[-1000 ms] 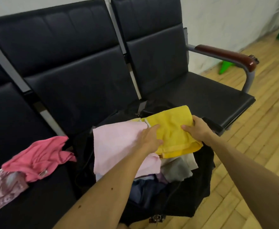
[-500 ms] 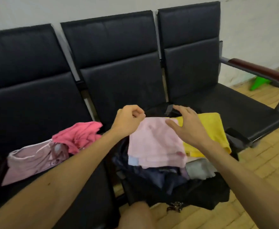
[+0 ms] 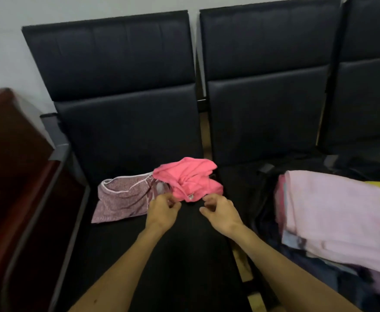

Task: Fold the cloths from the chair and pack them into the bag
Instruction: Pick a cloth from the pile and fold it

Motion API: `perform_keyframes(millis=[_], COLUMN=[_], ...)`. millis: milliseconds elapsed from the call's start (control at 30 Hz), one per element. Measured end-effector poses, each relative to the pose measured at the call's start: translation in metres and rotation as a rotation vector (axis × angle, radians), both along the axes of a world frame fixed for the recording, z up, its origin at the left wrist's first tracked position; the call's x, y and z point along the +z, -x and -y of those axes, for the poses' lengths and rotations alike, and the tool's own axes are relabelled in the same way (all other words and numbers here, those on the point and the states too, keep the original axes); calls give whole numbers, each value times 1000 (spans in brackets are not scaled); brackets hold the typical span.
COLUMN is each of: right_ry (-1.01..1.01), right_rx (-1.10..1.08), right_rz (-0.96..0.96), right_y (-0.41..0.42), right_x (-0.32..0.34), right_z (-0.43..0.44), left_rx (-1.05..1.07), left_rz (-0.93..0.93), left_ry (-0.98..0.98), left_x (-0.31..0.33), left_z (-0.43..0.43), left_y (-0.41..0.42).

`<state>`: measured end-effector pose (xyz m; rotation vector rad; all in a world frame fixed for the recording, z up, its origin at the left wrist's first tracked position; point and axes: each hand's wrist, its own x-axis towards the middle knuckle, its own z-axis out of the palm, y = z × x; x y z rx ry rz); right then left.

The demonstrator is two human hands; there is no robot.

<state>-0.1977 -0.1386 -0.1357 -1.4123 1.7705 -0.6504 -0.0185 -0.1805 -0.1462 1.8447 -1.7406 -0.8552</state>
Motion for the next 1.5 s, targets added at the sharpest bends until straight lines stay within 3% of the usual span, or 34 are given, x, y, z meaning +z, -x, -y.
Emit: perform_keyframes(millis=[267,500,733,867,933,1100,1500], right_ry=[-125,-95,-113,-144,-77,142,733], right_rx=[18,34,290,428,414,250,226], right_rz=[-111,-307,-430,-511,-436,-235,-257], right_y=[-39,-33,-28,-30,-29,-28,-30], right_x=[-75,-110,-107,-55,-15,110,349], right_z=[97,122,98,74,65,36,-120], left_rx=[-161,-318,-328,-379,-375,-316,-228], left_rz=[160,435,423,445,398,243,35], left_ry=[-34,57,-82,-116,-78,180,790], left_x=[-61,-85,-78,-45,-12,118,364], left_z=[84,107,78,55,47,19,-132], left_y=[3,11,-5,-15,-18,-21,-39])
